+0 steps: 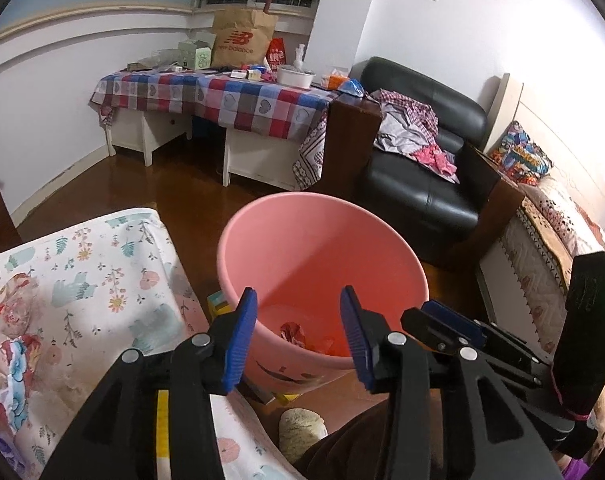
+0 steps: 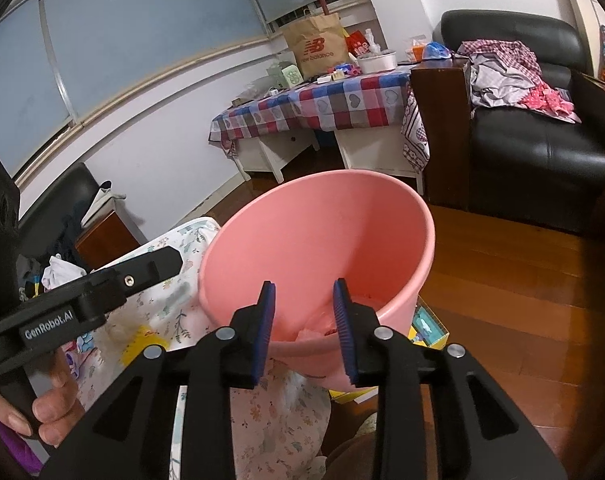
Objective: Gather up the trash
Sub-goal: 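Grasp the blue-patterned wrapper with the left gripper while the right gripper approaches the yellow net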
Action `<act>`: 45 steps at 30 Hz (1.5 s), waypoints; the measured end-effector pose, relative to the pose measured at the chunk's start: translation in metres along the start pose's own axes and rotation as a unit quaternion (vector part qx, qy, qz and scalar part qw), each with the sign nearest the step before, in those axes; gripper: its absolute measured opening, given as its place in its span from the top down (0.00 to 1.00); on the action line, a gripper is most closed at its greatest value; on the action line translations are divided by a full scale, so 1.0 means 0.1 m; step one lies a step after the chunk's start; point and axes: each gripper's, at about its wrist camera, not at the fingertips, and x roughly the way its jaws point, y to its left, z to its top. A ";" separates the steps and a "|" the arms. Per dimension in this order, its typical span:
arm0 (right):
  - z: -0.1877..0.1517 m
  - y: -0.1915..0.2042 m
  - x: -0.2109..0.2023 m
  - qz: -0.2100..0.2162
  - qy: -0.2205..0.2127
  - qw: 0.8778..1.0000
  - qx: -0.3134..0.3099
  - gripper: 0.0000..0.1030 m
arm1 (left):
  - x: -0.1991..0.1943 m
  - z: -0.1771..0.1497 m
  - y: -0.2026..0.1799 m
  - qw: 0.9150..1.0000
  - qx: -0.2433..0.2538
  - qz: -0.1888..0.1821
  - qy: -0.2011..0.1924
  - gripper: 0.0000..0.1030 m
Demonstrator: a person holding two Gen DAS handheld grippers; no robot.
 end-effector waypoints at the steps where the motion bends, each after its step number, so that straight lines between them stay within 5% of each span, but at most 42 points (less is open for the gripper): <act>1: 0.00 0.02 -0.01 0.001 -0.001 1.000 -0.002 0.69 | -0.04 0.00 0.02 1.000 -0.003 0.002 -0.003 0.55; 5: -0.02 0.13 -0.06 0.010 -0.007 1.000 -0.012 0.54 | -0.20 -0.01 0.14 1.000 -0.014 0.012 -0.014 0.52; 18: -0.16 0.69 -0.02 0.054 0.020 0.996 -0.067 0.54 | -1.07 -0.26 0.85 0.992 -0.068 0.089 -0.065 0.49; 33: -0.35 1.16 0.13 0.090 0.059 0.987 -0.123 0.54 | -1.68 -0.78 1.69 0.972 -0.139 0.177 -0.066 0.48; 39: -0.40 1.28 0.21 0.097 0.072 0.984 -0.132 0.54 | -1.68 -0.99 1.78 0.974 -0.158 0.155 -0.049 0.52; 45: -0.46 1.35 0.23 0.099 0.080 0.982 -0.142 0.54 | -1.48 -0.96 1.63 0.982 -0.111 0.149 -0.042 0.59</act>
